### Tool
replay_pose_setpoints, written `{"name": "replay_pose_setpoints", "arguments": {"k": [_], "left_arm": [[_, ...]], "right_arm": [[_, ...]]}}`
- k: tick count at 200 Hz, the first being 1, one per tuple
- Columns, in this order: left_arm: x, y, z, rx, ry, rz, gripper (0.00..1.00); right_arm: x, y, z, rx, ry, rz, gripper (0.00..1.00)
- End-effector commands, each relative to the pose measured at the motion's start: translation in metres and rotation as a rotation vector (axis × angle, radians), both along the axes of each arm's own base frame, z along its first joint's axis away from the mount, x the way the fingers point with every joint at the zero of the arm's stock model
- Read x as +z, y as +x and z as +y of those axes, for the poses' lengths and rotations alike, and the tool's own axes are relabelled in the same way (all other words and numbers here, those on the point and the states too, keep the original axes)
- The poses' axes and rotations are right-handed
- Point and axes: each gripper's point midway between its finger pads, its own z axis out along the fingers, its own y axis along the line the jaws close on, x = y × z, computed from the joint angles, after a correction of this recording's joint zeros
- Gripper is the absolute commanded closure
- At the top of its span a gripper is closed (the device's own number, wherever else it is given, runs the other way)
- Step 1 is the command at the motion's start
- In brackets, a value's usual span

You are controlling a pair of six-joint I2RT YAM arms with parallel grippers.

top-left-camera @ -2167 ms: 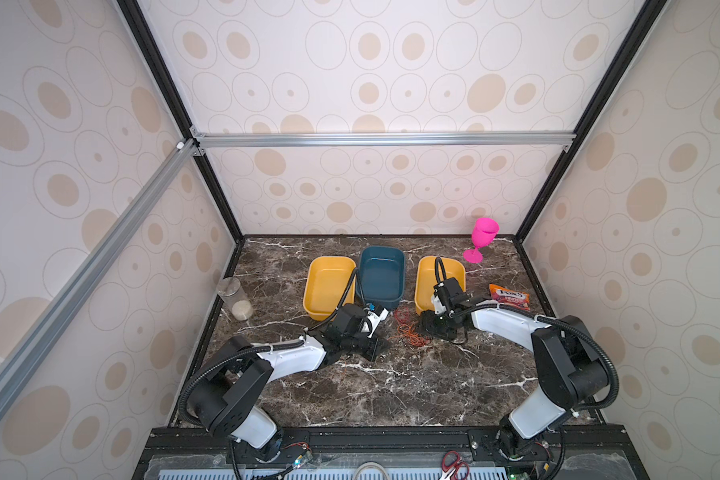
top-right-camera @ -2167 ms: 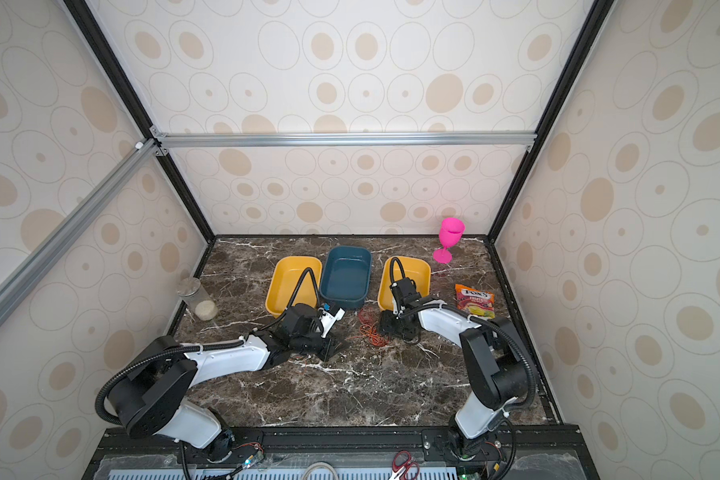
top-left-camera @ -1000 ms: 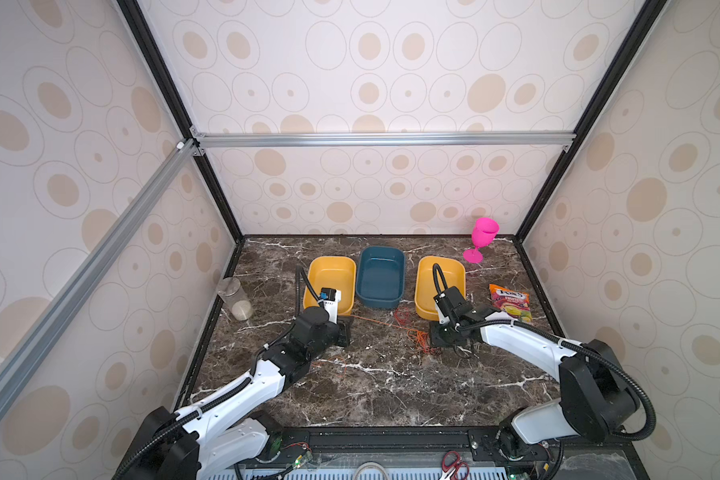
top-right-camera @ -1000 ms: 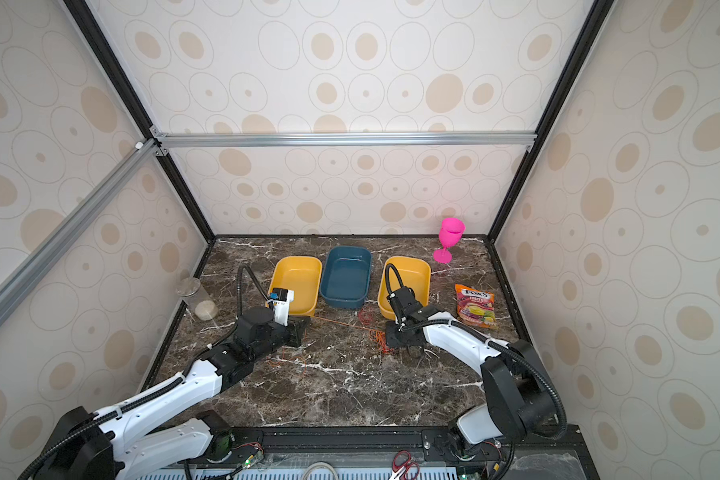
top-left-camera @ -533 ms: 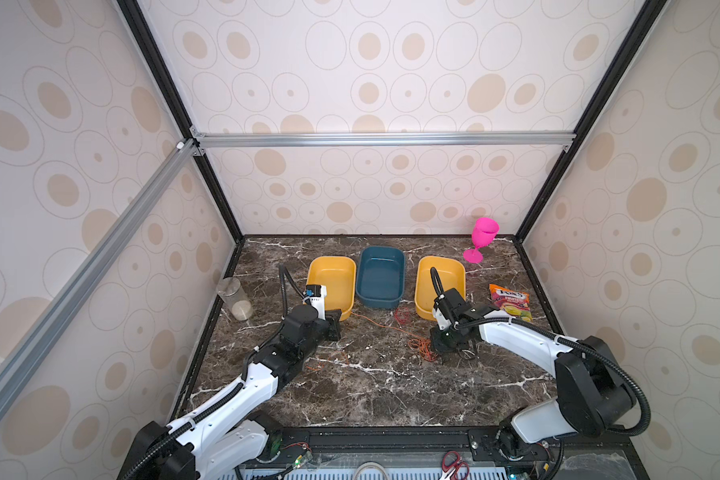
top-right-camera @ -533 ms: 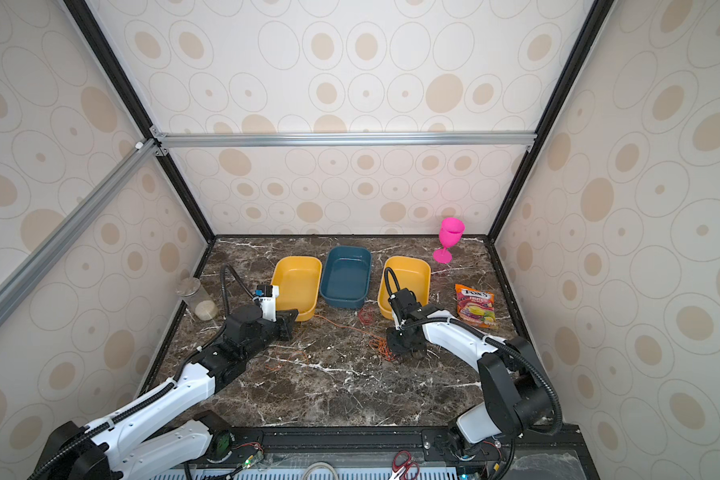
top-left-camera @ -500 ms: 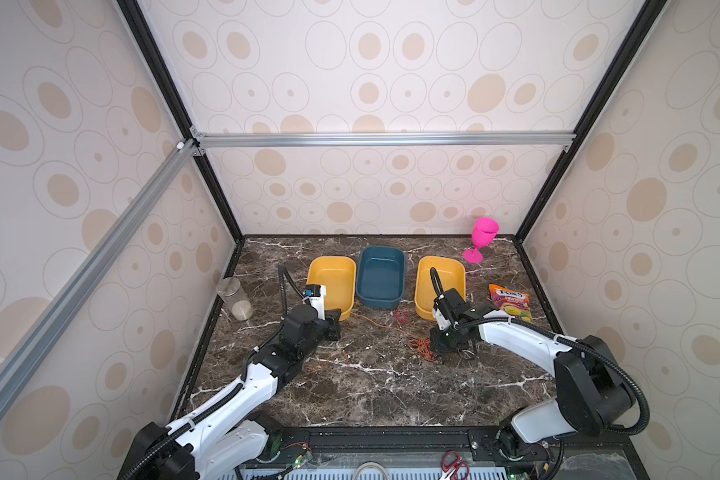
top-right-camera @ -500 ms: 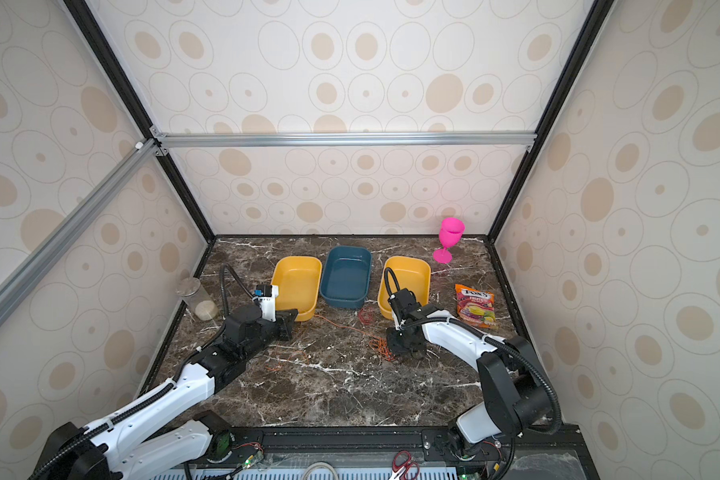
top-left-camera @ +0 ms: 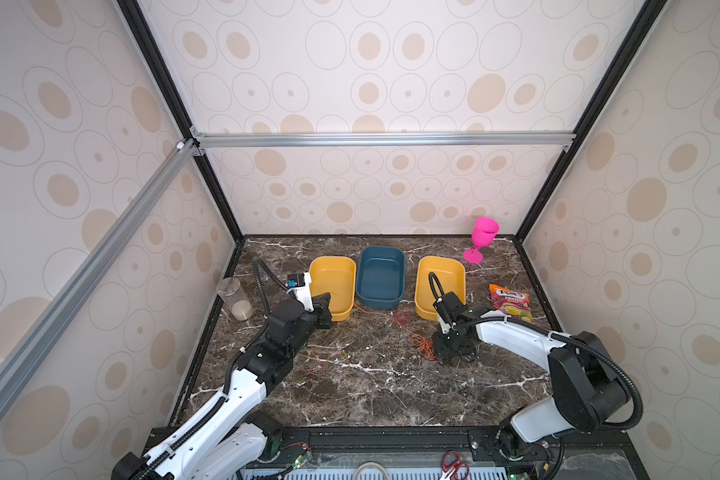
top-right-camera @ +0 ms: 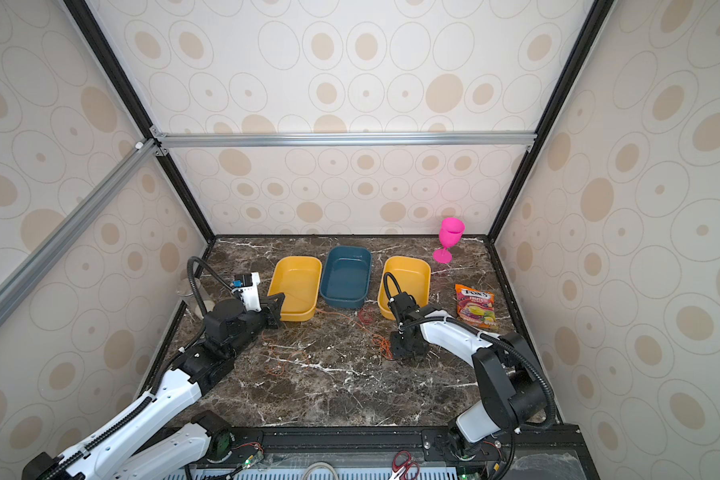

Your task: Untangle the cables

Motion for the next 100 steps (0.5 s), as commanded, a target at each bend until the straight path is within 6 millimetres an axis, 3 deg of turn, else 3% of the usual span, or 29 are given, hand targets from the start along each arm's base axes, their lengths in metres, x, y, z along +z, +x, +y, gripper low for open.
{"name": "replay_pose_setpoints", "arguments": {"k": [1, 66, 100], "left_arm": [[0.025, 0.002, 0.020, 0.090, 0.009, -0.040, 1.00], [0.037, 0.000, 0.042, 0.164, 0.036, -0.045, 1.00], [0.045, 0.002, 0.028, 0.078, 0.028, -0.055, 1.00]], "right_arm": [[-0.008, -0.010, -0.018, -0.036, -0.084, 0.040, 0.44], [0.003, -0.009, -0.025, -0.036, -0.114, 0.012, 0.39], [0.013, -0.006, -0.016, -0.019, -0.058, -0.015, 0.38]]}}
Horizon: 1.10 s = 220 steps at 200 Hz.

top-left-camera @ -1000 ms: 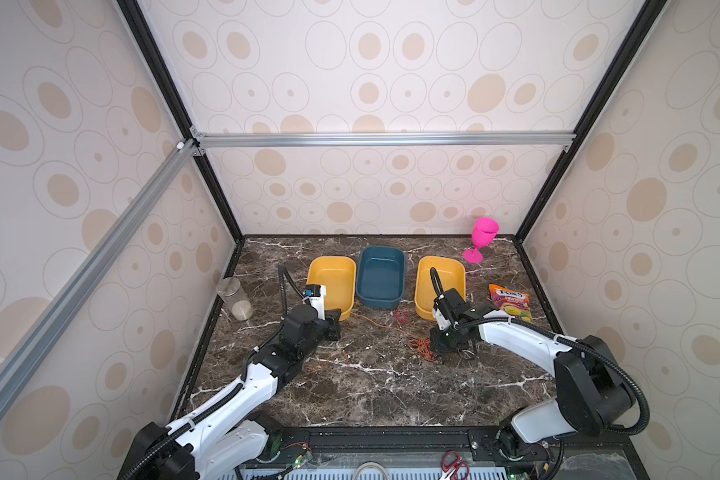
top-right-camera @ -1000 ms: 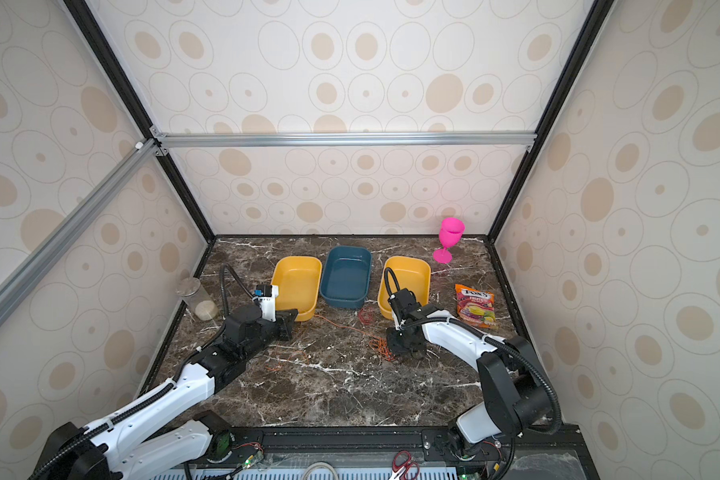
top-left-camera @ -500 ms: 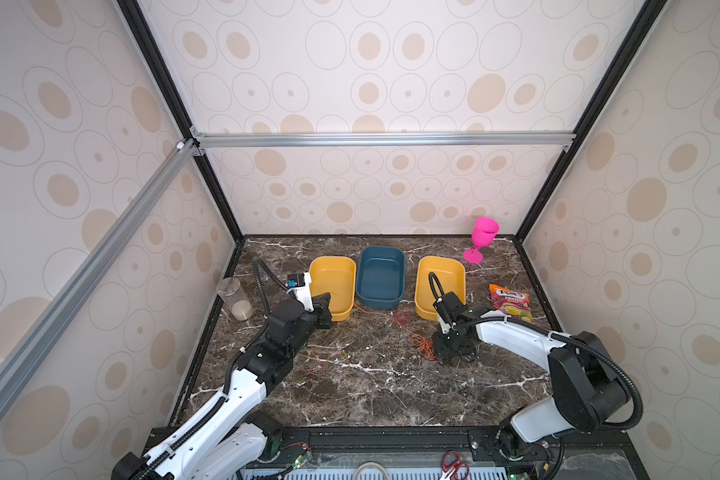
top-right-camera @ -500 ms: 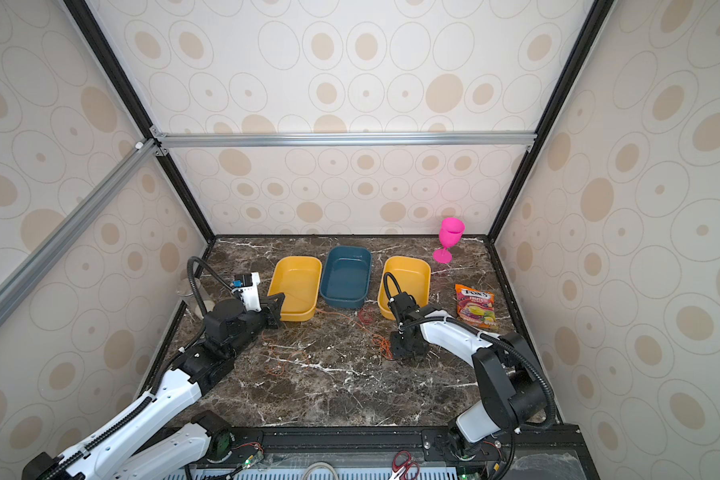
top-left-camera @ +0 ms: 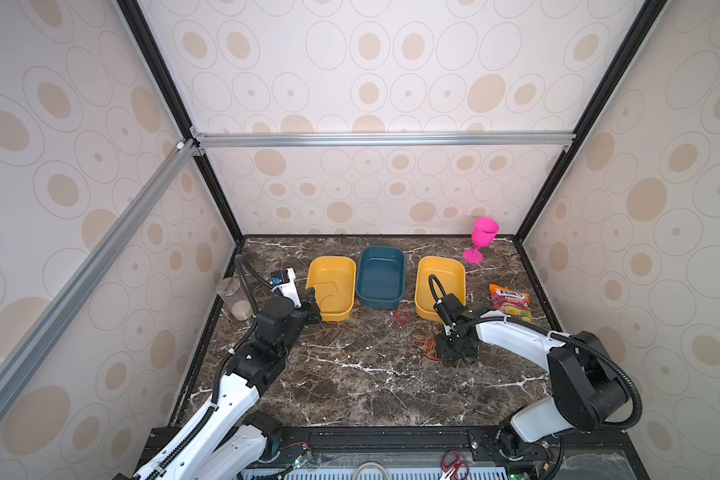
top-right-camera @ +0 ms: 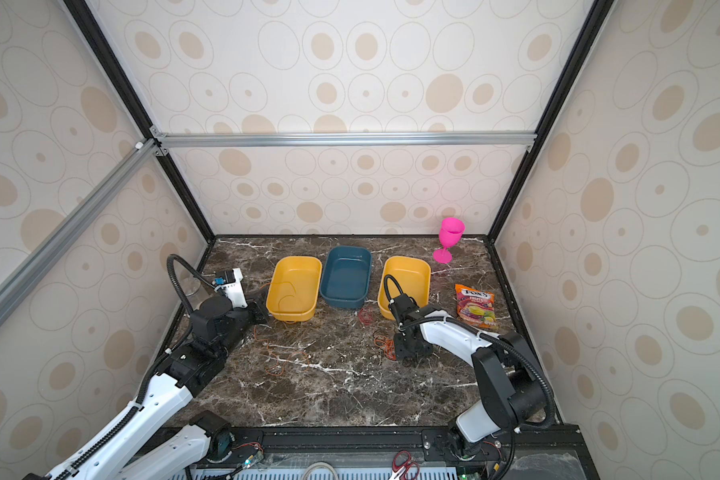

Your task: Untangle the cables

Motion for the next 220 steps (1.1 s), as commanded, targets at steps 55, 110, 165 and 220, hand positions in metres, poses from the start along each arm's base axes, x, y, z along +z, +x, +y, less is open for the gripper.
{"name": "replay_pose_setpoints", "arguments": {"k": [55, 110, 165, 220], "left_arm": [[0.036, 0.003, -0.026, -0.146, -0.015, -0.051, 1.00], [0.075, 0.000, -0.039, -0.226, -0.031, -0.103, 1.00], [0.140, 0.000, -0.039, -0.231, -0.029, -0.187, 1.00], [0.197, 0.019, -0.033, -0.195, 0.053, -0.252, 1.00]], "right_arm": [[0.046, 0.002, 0.024, 0.096, 0.160, -0.082, 0.32], [0.077, 0.007, 0.044, 0.156, 0.281, -0.143, 0.29], [0.086, 0.016, 0.038, 0.132, 0.248, -0.201, 0.29], [0.088, 0.022, 0.033, 0.109, 0.225, -0.224, 0.30]]}}
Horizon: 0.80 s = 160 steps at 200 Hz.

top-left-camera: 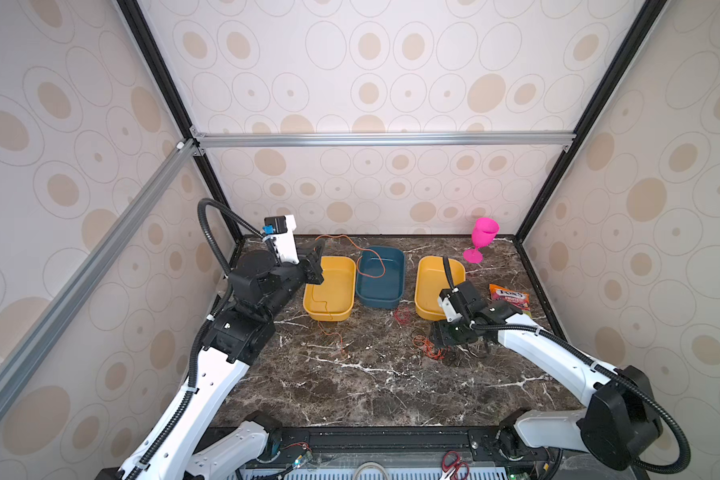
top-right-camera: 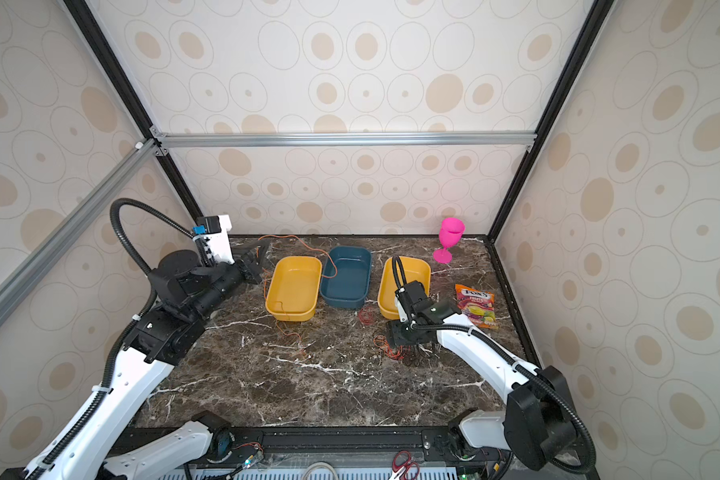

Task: Untangle the cables
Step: 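Lift the orange wire high over the tubs with the left gripper, drawing it out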

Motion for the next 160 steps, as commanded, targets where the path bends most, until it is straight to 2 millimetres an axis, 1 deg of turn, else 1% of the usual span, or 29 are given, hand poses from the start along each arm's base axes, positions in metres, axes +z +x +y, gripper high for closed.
{"name": "replay_pose_setpoints", "arguments": {"k": [1, 35, 64, 73, 106, 119, 129, 142, 160], "left_arm": [[0.022, 0.007, 0.008, 0.032, 0.076, -0.033, 1.00], [0.047, 0.030, 0.016, 0.059, 0.089, -0.075, 1.00], [0.065, 0.056, 0.014, 0.030, 0.084, -0.094, 1.00], [0.068, 0.065, 0.012, 0.018, 0.086, -0.095, 1.00], [0.080, 0.095, 0.016, 0.007, 0.065, -0.120, 1.00], [0.078, 0.108, 0.017, -0.004, 0.047, -0.122, 1.00], [0.070, 0.118, 0.019, 0.002, 0.048, -0.110, 1.00], [0.053, 0.132, 0.022, 0.021, 0.061, -0.078, 1.00], [0.023, 0.147, 0.026, 0.035, 0.057, -0.025, 1.00]], "right_arm": [[0.012, 0.007, -0.004, -0.021, -0.006, -0.040, 0.30], [0.009, 0.007, -0.005, -0.035, -0.005, -0.033, 0.30], [0.008, 0.008, -0.005, -0.041, -0.004, -0.039, 0.30], [0.008, 0.008, -0.006, -0.042, -0.007, -0.038, 0.30], [0.005, 0.010, -0.008, -0.049, -0.014, -0.037, 0.30], [0.003, 0.009, -0.008, -0.049, -0.017, -0.031, 0.30], [0.002, 0.009, -0.008, -0.049, -0.020, -0.032, 0.30], [0.001, 0.008, -0.010, -0.052, -0.024, -0.031, 0.30], [-0.001, 0.005, -0.012, -0.054, -0.032, -0.029, 0.31]]}}
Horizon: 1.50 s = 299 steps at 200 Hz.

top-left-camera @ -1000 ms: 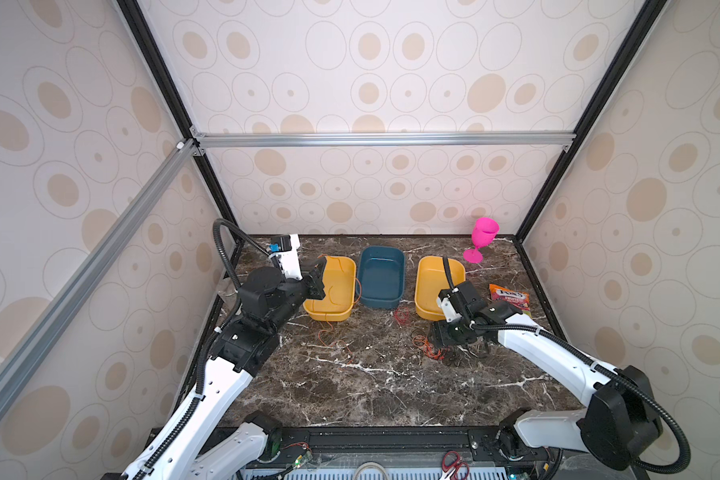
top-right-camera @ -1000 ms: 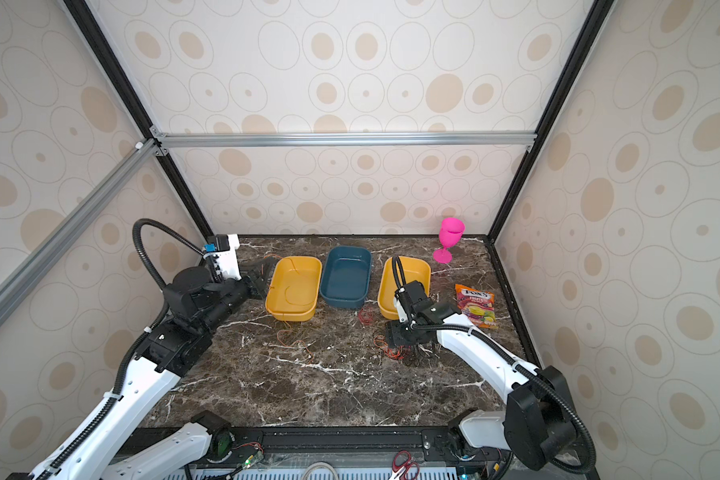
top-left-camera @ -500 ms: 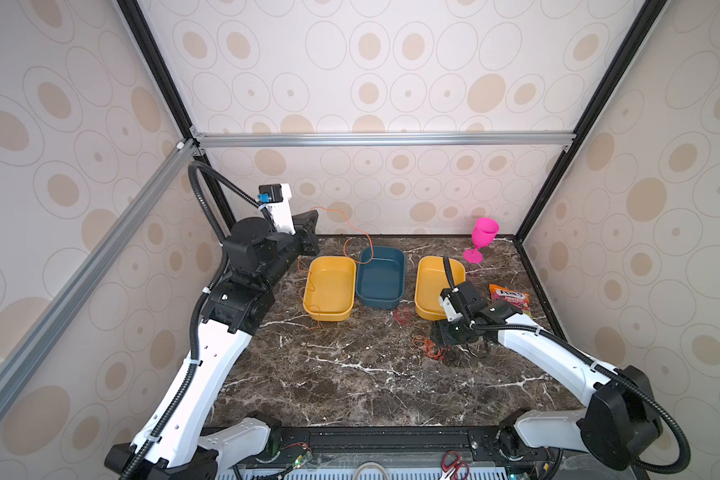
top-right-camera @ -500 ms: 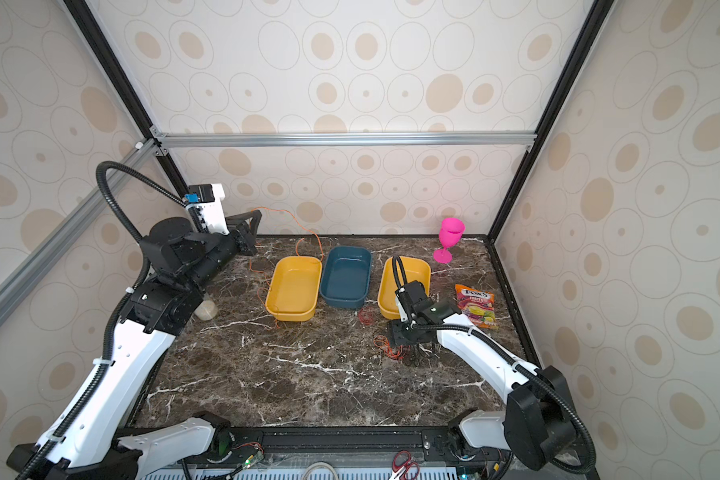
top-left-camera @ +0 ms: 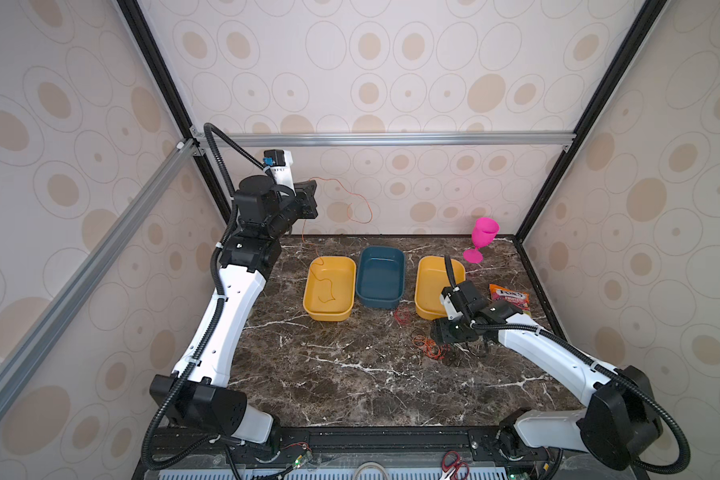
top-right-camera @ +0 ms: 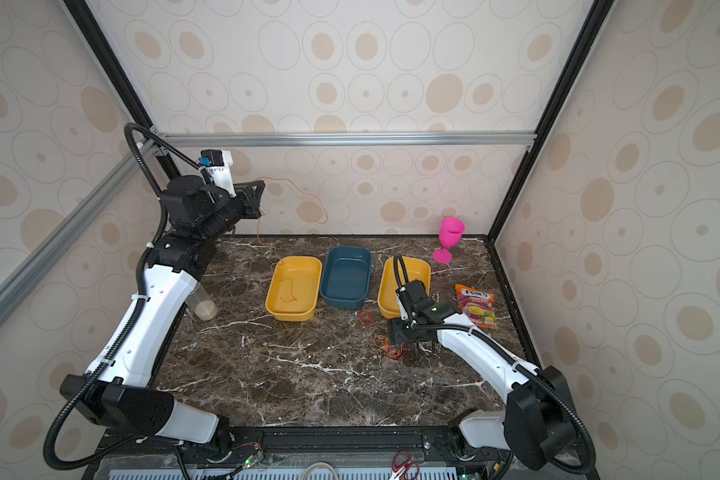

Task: Untangle the cables
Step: 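Lift the orange wire high over the tubs with the left gripper, drawing it out, then lower the orange wire into the yellow tub nearest the left gripper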

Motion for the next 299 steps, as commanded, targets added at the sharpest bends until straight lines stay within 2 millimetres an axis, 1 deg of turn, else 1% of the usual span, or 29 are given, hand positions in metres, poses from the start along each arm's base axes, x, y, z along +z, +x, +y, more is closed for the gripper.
{"name": "replay_pose_setpoints", "arguments": {"k": [1, 22, 46, 62, 92, 108, 137, 155, 172, 190, 218, 243, 265, 280, 299], "left_arm": [[-0.012, 0.012, 0.003, -0.008, -0.016, 0.000, 1.00], [-0.041, 0.020, 0.015, 0.026, -0.033, 0.050, 1.00], [-0.060, 0.012, 0.028, 0.077, -0.007, 0.079, 1.00], [-0.073, 0.003, 0.033, 0.079, -0.007, 0.101, 1.00], [-0.105, -0.002, 0.028, 0.036, -0.022, 0.179, 1.00], [-0.121, -0.001, 0.025, 0.024, -0.034, 0.217, 1.00], [-0.142, 0.006, 0.017, -0.012, -0.073, 0.273, 1.00], [-0.157, 0.004, 0.011, -0.041, -0.118, 0.303, 1.00], [-0.176, 0.001, 0.013, -0.024, -0.142, 0.337, 1.00], [-0.195, -0.005, 0.023, 0.039, -0.138, 0.392, 1.00], [-0.209, -0.016, 0.044, 0.166, -0.143, 0.436, 1.00], [-0.217, -0.022, 0.056, 0.239, -0.153, 0.475, 1.00], [-0.213, -0.027, 0.065, 0.291, -0.172, 0.457, 1.00], [-0.214, -0.027, 0.062, 0.270, -0.175, 0.458, 1.00], [-0.229, -0.022, 0.051, 0.217, -0.186, 0.500, 1.00]], "right_arm": [[-0.003, -0.003, -0.008, -0.019, -0.024, 0.000, 0.31], [-0.009, -0.007, -0.012, -0.026, -0.034, 0.009, 0.31], [-0.014, -0.010, -0.015, -0.041, -0.037, 0.015, 0.31], [-0.017, -0.009, -0.015, -0.045, -0.032, 0.017, 0.31], [-0.024, -0.008, -0.010, -0.033, -0.030, 0.042, 0.31], [-0.027, -0.006, -0.009, -0.032, -0.033, 0.054, 0.31], [-0.031, -0.008, -0.009, -0.034, -0.033, 0.064, 0.32], [-0.034, -0.009, -0.011, -0.043, -0.040, 0.071, 0.32], [-0.037, -0.011, -0.013, -0.055, -0.039, 0.074, 0.32], [-0.039, -0.012, -0.012, -0.052, -0.038, 0.082, 0.32], [-0.042, -0.011, -0.012, -0.048, -0.047, 0.088, 0.32], [-0.044, -0.009, -0.009, -0.040, -0.041, 0.104, 0.32], [-0.045, -0.009, -0.007, -0.042, -0.036, 0.110, 0.33], [-0.047, -0.010, -0.008, -0.046, -0.034, 0.110, 0.33], [-0.048, -0.010, -0.007, -0.043, -0.036, 0.110, 0.33]]}}
